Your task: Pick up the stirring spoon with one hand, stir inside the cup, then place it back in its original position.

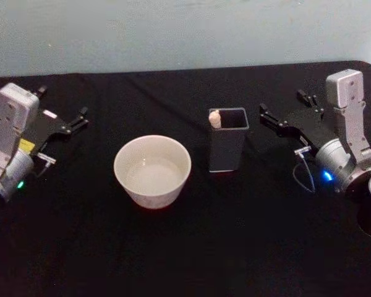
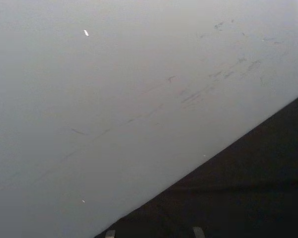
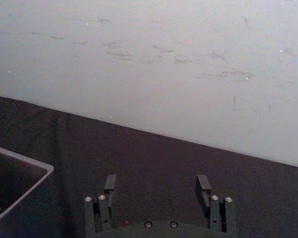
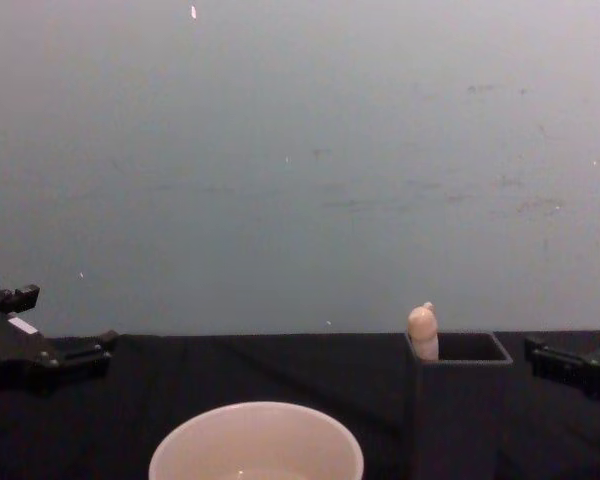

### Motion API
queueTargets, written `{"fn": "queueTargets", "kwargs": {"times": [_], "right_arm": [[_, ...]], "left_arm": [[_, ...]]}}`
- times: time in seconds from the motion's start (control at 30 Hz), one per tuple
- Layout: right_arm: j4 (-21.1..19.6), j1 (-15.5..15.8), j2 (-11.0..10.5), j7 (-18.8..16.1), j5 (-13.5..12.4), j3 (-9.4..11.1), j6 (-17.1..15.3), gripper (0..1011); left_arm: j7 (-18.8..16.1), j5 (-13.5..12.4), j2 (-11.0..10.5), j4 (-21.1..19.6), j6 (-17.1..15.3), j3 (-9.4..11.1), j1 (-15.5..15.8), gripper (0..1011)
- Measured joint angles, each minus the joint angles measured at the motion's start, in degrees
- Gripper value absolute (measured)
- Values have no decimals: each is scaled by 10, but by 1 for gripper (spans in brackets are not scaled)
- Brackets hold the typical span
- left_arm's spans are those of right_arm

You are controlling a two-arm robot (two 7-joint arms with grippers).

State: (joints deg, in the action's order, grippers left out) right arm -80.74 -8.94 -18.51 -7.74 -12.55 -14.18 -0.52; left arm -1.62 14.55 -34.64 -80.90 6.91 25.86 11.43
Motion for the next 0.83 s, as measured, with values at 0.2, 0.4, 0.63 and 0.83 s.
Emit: {"fn": "queueTargets", "kwargs": {"times": [0.2,0.4,0.63,0.83], "right_arm": [[0,0,0,0,0,0,0,1002],[-1,0,0,0,-1,0,0,1002],[-1,0,0,0,-1,0,0,1002],[-1,0,0,0,-1,0,0,1002]], "left_arm": [[0,0,0,0,0,0,0,1001],[0,0,0,0,0,0,0,1001],[0,0,0,0,0,0,0,1001],[0,0,0,0,0,0,0,1001]]}}
